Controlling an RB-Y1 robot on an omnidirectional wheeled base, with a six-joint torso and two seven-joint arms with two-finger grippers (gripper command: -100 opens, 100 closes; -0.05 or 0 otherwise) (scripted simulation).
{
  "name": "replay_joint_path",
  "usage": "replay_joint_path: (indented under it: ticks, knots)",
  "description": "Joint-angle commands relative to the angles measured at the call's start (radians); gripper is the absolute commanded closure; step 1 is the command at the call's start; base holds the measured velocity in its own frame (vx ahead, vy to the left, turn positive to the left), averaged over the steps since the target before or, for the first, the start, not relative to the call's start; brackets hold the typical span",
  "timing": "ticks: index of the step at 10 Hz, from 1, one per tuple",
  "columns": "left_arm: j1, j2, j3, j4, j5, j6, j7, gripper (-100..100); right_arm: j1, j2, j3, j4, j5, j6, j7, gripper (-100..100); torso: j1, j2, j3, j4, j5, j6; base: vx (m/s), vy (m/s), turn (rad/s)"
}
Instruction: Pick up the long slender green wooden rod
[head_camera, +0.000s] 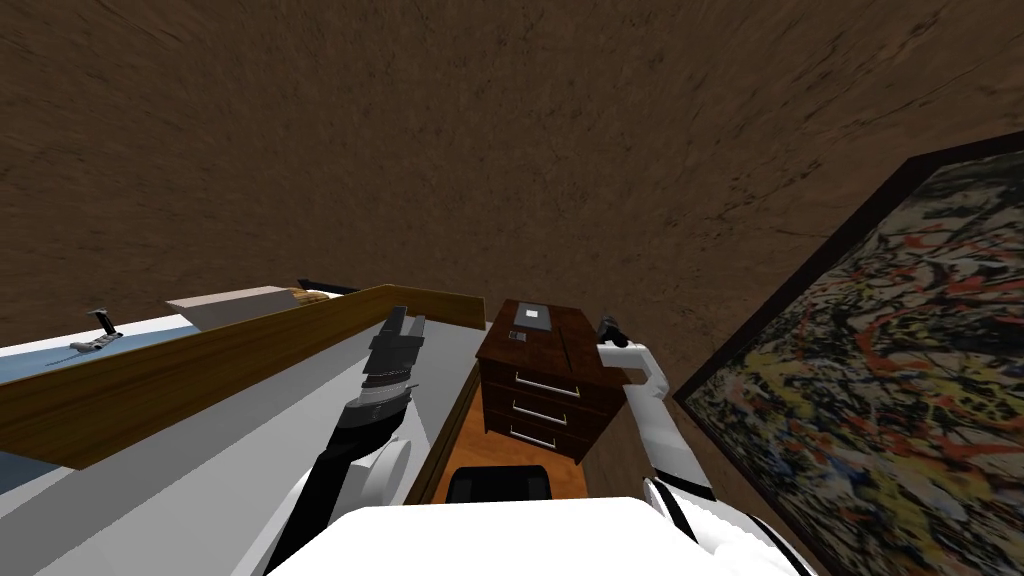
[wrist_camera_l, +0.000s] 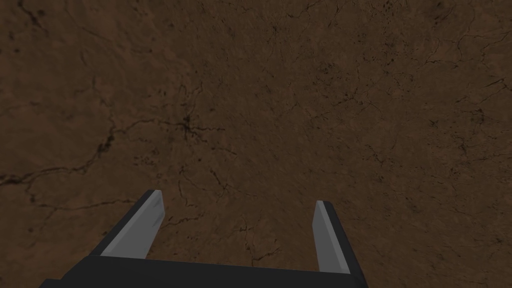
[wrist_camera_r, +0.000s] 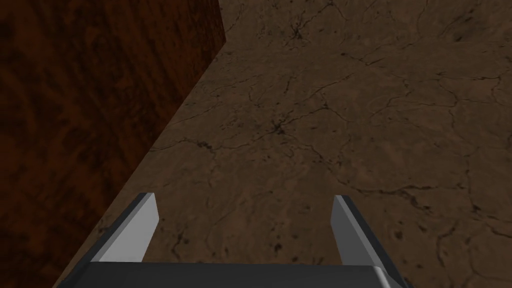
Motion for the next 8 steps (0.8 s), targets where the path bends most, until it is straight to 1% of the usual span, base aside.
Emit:
replay_joint_path:
  ticks: [1, 2, 3, 4, 5, 6, 7, 8]
  knots:
    - [0.0, 0.0, 0.0, 0.0, 0.0, 0.0, 0.0, 0, -0.05, -0.006, -0.03, 0.05, 0.009, 0.05, -0.05, -100, 0.0, 0.0, 0.0, 0.0, 0.0, 0.0, 0.018, 0.015, 0.014]
    - [0.0, 0.0, 0.0, 0.0, 0.0, 0.0, 0.0, 0, -0.06, -0.006, -0.03, 0.067, 0.009, 0.072, -0.052, -100, 0.0, 0.0, 0.0, 0.0, 0.0, 0.0, 0.02, 0.016, 0.012]
    - [0.0, 0.0, 0.0, 0.0, 0.0, 0.0, 0.0, 0, -0.097, -0.012, -0.06, 0.099, 0.015, 0.105, -0.093, -100, 0.0, 0.0, 0.0, 0.0, 0.0, 0.0, 0.025, 0.026, 0.013]
    - [0.0, 0.0, 0.0, 0.0, 0.0, 0.0, 0.0, 0, -0.118, -0.012, -0.06, 0.129, 0.015, 0.134, -0.103, -100, 0.001, -0.001, 0.0, 0.0, 0.0, 0.0, 0.022, 0.023, 0.006]
    - [0.0, 0.0, 0.0, 0.0, 0.0, 0.0, 0.0, 0, -0.154, -0.017, -0.09, 0.153, 0.022, 0.167, -0.141, -100, 0.001, -0.001, 0.0, 0.0, 0.0, 0.0, 0.027, 0.024, 0.01]
    - [0.0, 0.0, 0.0, 0.0, 0.0, 0.0, 0.0, 0, -0.176, -0.017, -0.09, 0.183, 0.022, 0.195, -0.154, -100, 0.001, -0.001, 0.0, 0.0, 0.0, 0.0, 0.025, 0.018, 0.005]
    - [0.0, 0.0, 0.0, 0.0, 0.0, 0.0, 0.0, 0, -0.176, -0.017, -0.09, 0.193, 0.022, 0.195, -0.154, -100, 0.001, -0.001, 0.0, 0.0, 0.0, 0.0, 0.011, 0.008, 0.002]
    - [0.0, 0.0, 0.0, 0.0, 0.0, 0.0, 0.0, 0, -0.226, -0.022, -0.121, 0.239, 0.028, 0.238, -0.204, -100, 0.0, 0.0, 0.0, 0.0, 0.0, 0.0, 0.018, 0.021, 0.009]
